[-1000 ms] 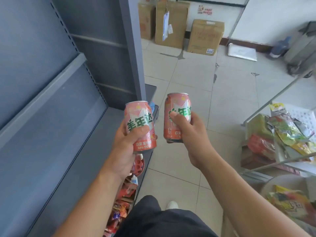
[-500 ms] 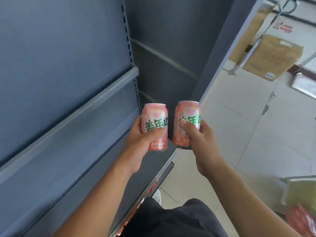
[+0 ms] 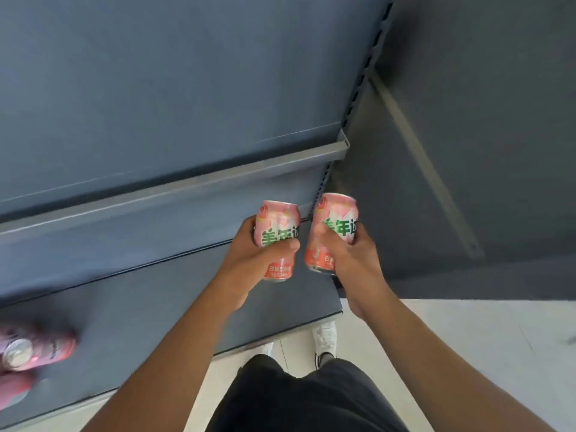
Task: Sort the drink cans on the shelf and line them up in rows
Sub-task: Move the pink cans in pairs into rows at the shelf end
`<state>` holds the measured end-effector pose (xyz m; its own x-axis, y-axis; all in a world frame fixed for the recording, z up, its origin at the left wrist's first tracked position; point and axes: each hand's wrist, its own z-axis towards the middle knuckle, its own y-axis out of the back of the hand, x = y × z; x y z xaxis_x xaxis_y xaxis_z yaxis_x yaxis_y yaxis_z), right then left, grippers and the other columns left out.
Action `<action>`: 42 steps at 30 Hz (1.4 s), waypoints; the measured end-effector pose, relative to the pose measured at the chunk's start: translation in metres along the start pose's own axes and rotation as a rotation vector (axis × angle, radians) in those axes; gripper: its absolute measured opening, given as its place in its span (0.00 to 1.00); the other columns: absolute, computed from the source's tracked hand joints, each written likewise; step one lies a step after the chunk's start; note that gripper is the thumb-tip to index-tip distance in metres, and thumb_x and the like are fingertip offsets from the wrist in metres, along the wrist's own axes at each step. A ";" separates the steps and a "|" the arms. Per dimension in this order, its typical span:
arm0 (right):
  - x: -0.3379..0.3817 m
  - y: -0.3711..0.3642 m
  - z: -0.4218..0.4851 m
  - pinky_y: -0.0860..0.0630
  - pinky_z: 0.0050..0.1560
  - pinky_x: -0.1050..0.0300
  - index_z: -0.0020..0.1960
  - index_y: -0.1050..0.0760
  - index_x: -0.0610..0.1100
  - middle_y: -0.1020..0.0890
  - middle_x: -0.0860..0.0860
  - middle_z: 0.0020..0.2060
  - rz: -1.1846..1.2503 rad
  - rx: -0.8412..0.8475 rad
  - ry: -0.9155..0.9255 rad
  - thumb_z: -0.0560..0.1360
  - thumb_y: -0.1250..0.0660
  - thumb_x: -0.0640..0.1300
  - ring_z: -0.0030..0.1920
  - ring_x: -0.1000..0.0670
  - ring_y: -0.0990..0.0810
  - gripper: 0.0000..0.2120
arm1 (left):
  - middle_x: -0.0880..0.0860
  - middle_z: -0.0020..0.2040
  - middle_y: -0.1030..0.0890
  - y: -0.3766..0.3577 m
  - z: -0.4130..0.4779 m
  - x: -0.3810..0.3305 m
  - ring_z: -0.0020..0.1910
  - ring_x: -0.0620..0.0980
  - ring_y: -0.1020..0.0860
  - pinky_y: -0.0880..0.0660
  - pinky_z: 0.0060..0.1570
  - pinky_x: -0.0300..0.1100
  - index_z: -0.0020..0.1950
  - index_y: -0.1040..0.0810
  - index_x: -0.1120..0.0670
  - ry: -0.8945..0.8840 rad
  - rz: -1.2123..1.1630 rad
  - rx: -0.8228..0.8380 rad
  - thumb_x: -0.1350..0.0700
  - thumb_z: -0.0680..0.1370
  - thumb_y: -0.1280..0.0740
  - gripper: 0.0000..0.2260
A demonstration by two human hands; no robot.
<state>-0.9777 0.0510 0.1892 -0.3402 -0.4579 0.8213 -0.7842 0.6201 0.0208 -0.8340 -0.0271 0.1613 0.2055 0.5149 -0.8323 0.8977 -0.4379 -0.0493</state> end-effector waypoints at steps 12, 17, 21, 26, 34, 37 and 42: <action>-0.069 -0.010 0.066 0.27 0.35 0.69 0.61 0.30 0.51 0.19 0.55 0.48 -0.231 0.024 -0.016 0.68 0.23 0.44 0.43 0.60 0.20 0.26 | 0.48 0.46 0.20 -0.009 0.045 0.091 0.40 0.43 0.21 0.22 0.40 0.39 0.59 0.29 0.50 -0.011 -0.005 -0.348 0.64 0.64 0.21 0.29; -0.097 -0.019 0.098 0.26 0.35 0.68 0.60 0.31 0.56 0.20 0.56 0.48 -0.243 -0.036 -0.019 0.66 0.23 0.43 0.43 0.59 0.20 0.28 | 0.57 0.60 0.22 -0.006 0.067 0.124 0.49 0.45 0.19 0.21 0.44 0.39 0.63 0.28 0.47 -0.009 0.005 -0.346 0.53 0.56 0.20 0.36; -0.112 -0.021 0.121 0.27 0.33 0.70 0.56 0.33 0.53 0.25 0.58 0.45 -0.287 -0.056 0.067 0.64 0.24 0.38 0.37 0.68 0.24 0.27 | 0.48 0.51 0.20 -0.005 0.090 0.141 0.43 0.36 0.20 0.25 0.43 0.31 0.68 0.31 0.56 -0.061 -0.003 -0.319 0.69 0.65 0.22 0.35; -0.131 -0.021 0.157 0.21 0.45 0.61 0.58 0.32 0.52 0.28 0.60 0.45 -0.350 -0.078 0.171 0.62 0.23 0.36 0.41 0.64 0.24 0.30 | 0.45 0.52 0.21 -0.004 0.124 0.157 0.46 0.35 0.22 0.23 0.51 0.35 0.63 0.29 0.52 -0.148 0.098 -0.310 0.66 0.65 0.20 0.31; -0.167 -0.036 0.184 0.22 0.52 0.59 0.67 0.31 0.49 0.24 0.46 0.60 -0.300 -0.158 0.119 0.57 0.24 0.45 0.52 0.51 0.20 0.39 | 0.38 0.49 0.22 -0.016 0.167 0.174 0.46 0.34 0.23 0.27 0.46 0.27 0.63 0.29 0.52 -0.186 0.246 -0.405 0.60 0.63 0.19 0.32; -0.169 -0.035 0.198 0.26 0.44 0.69 0.59 0.27 0.51 0.21 0.50 0.53 -0.268 -0.137 0.135 0.59 0.25 0.37 0.47 0.58 0.20 0.30 | 0.44 0.54 0.21 -0.016 0.175 0.172 0.51 0.40 0.21 0.23 0.53 0.36 0.61 0.27 0.49 -0.218 0.281 -0.397 0.60 0.61 0.19 0.31; -0.159 -0.041 0.217 0.28 0.41 0.73 0.57 0.28 0.52 0.19 0.54 0.51 -0.222 -0.135 0.144 0.62 0.30 0.30 0.46 0.59 0.21 0.28 | 0.50 0.57 0.23 -0.023 0.185 0.171 0.53 0.42 0.22 0.23 0.53 0.36 0.60 0.25 0.48 -0.260 0.321 -0.413 0.60 0.61 0.21 0.30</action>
<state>-1.0038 -0.0397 -0.0655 -0.0830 -0.5028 0.8604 -0.7522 0.5979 0.2769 -0.8910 -0.0650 -0.0822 0.4371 0.1830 -0.8806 0.8944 -0.1915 0.4042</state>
